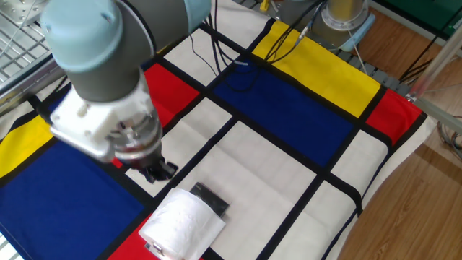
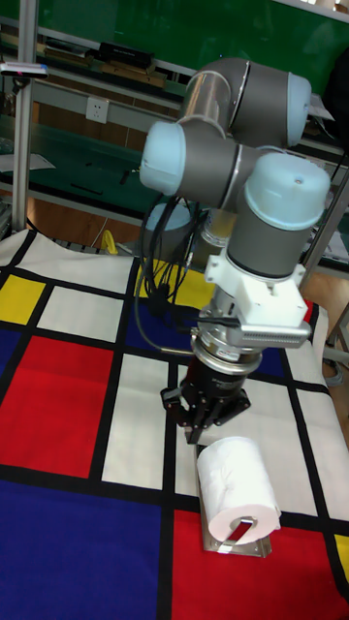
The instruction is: Put the toilet paper on its holder
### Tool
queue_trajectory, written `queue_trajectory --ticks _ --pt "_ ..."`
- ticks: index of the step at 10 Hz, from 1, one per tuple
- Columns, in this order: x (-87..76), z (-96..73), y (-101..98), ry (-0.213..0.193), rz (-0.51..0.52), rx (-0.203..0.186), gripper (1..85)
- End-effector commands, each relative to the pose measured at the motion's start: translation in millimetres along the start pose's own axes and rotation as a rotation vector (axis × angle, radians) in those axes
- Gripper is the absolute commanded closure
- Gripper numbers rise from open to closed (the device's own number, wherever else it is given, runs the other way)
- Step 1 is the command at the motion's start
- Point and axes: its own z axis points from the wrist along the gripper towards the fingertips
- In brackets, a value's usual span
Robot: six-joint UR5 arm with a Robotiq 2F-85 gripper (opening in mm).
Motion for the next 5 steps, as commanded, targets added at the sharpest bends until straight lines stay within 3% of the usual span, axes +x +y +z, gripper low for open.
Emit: queue_trajectory --ticks 1,5 --pt "8.6 -0.4 -13.1 -0.006 0.004 -0.004 84.3" --pt "10.7 -0.4 -17.5 0.001 0.073 0.013 84.3"
